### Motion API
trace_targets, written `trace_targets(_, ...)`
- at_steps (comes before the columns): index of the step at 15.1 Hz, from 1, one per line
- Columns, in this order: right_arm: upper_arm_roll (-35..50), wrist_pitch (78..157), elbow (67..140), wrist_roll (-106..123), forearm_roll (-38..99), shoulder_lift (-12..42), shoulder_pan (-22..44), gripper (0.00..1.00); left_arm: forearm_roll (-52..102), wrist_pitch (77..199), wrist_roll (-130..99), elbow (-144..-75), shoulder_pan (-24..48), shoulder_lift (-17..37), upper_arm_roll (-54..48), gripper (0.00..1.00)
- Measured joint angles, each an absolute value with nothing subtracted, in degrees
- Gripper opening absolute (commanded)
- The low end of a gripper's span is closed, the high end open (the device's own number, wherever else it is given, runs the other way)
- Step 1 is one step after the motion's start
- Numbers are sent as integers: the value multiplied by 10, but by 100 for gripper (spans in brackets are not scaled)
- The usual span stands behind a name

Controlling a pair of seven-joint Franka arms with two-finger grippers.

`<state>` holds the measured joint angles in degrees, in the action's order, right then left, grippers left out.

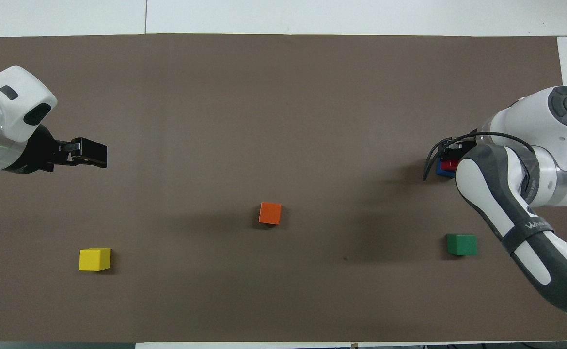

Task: Transfer red block to right arm and stack on blue block
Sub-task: 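Lower the red block onto the blue block with the right gripper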

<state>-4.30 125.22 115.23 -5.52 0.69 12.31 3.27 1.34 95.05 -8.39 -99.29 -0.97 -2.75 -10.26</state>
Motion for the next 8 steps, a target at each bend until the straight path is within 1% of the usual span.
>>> trace_targets(1, -43, 1252, 1152, -55, 7, 123, 33, 91, 13, 951, -84, -993, -10, -29, -102, 100)
trace_targets(2, -43, 1253, 1152, -55, 7, 123, 33, 100, 13, 950, -84, -993, -10, -30, -102, 100)
trace_targets(8, -43, 1254, 1152, -55, 7, 123, 33, 100, 13, 950, -84, -993, -10, -31, -101, 100)
